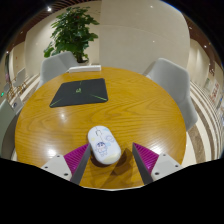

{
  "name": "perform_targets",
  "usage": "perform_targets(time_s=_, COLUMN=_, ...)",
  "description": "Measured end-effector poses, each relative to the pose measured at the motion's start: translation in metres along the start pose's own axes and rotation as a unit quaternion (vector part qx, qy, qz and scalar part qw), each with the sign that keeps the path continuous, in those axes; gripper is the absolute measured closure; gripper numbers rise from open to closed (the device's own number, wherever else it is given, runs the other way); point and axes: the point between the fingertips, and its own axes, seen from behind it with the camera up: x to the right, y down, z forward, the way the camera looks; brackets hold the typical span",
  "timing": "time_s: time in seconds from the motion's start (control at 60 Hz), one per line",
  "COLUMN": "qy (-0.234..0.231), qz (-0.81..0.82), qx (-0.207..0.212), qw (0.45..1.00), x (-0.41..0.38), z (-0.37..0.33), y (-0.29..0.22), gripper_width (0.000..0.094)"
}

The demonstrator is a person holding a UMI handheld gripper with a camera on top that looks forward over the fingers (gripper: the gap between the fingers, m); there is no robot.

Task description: Arrange mouse

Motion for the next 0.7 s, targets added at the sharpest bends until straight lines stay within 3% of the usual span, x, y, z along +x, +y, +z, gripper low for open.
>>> perform_targets(time_s=0.367, qy=-0.005, qz=0.016, qx=0.010, qw=1.000, x=0.002, z=0.023, y=-0.022, gripper_width=0.0086)
perform_targets(time_s=0.417, qy=-0.008, qz=0.015, qx=0.010, qw=1.000, x=0.000, z=0.023, y=-0.022, gripper_width=0.0135)
perform_targets(time_s=0.517, qy=-0.005, qz=0.016, qx=0.009, qw=1.000, x=-0.001, z=0.027, y=-0.025, gripper_width=0.0445)
perform_targets(time_s=0.7, qy=-0.003, qz=0.026, qx=-0.004, qw=1.000, x=-0.002, z=0.025, y=-0.029, gripper_width=0.0556)
